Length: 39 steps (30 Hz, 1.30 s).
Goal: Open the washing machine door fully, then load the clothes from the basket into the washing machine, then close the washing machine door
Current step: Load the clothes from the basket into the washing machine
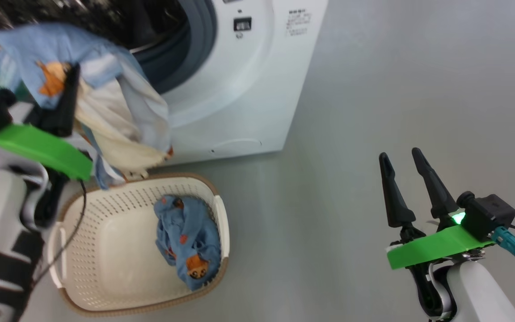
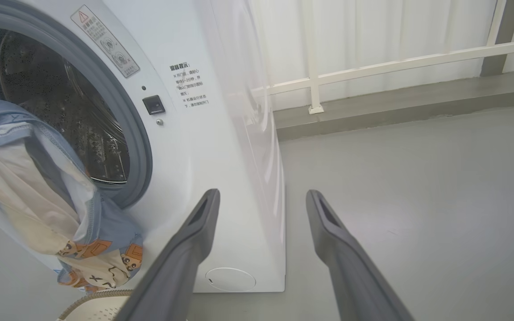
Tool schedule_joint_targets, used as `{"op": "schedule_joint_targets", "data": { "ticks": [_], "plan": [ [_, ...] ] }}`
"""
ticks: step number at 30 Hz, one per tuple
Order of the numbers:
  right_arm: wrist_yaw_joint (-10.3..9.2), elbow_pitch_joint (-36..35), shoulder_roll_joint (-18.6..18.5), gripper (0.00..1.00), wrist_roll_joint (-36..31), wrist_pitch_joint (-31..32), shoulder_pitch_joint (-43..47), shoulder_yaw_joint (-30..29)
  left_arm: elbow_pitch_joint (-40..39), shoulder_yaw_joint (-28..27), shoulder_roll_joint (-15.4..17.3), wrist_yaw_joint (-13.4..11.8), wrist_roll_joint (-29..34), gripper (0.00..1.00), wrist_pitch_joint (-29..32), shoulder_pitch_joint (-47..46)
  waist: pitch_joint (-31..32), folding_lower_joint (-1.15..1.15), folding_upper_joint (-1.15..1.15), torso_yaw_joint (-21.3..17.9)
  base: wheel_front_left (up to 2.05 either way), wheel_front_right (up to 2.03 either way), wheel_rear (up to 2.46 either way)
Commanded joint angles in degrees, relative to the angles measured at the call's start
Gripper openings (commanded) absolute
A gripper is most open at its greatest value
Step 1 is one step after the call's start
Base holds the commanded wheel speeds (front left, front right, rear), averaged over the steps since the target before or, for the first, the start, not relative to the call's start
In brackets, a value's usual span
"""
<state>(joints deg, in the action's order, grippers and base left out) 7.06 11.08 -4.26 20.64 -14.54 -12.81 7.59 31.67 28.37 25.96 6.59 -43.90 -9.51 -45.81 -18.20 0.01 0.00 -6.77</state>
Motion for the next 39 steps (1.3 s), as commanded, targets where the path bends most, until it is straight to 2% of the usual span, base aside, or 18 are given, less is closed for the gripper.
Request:
{"op": "schedule_joint_targets", "data": {
  "ticks": [1,11,20,26,32,35,39],
  "plan": [
    [0.43,-1.7,0.3,1.0,-1.0,-0.5,-1.7,1.4,-0.1,-2.2,2.6,0.2,-0.2,0.0,-0.2,-3.2,-6.1,-0.01,0.0,-3.4,0.0,0.0,0.0],
    [0.43,-4.6,1.3,1.0,-0.6,-0.5,-3.9,3.0,7.2,1.5,5.4,0.9,-2.2,0.0,-1.6,-15.5,-15.2,-0.01,0.0,-7.1,0.0,0.0,0.0],
    [0.43,-6.1,1.4,1.0,0.9,-0.5,-4.2,4.9,11.0,6.5,9.0,0.9,-5.6,0.0,-2.5,-23.8,-19.2,-0.01,0.0,-10.0,0.0,0.0,0.0],
    [0.43,-6.9,1.4,1.0,0.8,-0.5,-3.3,5.3,14.9,7.1,10.4,0.9,-5.9,0.0,-4.1,-29.6,-20.4,-0.01,0.0,-11.9,0.0,0.0,0.0],
    [0.43,-7.4,1.4,1.0,1.0,-0.5,-2.5,6.1,17.6,3.9,10.9,0.9,-4.7,0.0,-5.4,-35.4,-20.6,-0.01,0.0,-13.2,0.0,0.0,0.0],
    [0.43,-7.9,1.4,1.0,1.2,-0.5,-2.5,6.4,16.0,-0.5,11.7,0.7,-1.5,0.0,-5.5,-38.6,-21.3,-0.01,0.0,-13.6,0.0,0.0,0.0],
    [0.43,-8.0,1.4,1.0,1.4,-0.5,-2.3,6.7,11.1,-6.9,11.0,-0.5,3.2,0.0,-5.5,-36.7,-21.5,-0.01,0.0,-13.7,0.0,0.0,0.0]
  ]
}}
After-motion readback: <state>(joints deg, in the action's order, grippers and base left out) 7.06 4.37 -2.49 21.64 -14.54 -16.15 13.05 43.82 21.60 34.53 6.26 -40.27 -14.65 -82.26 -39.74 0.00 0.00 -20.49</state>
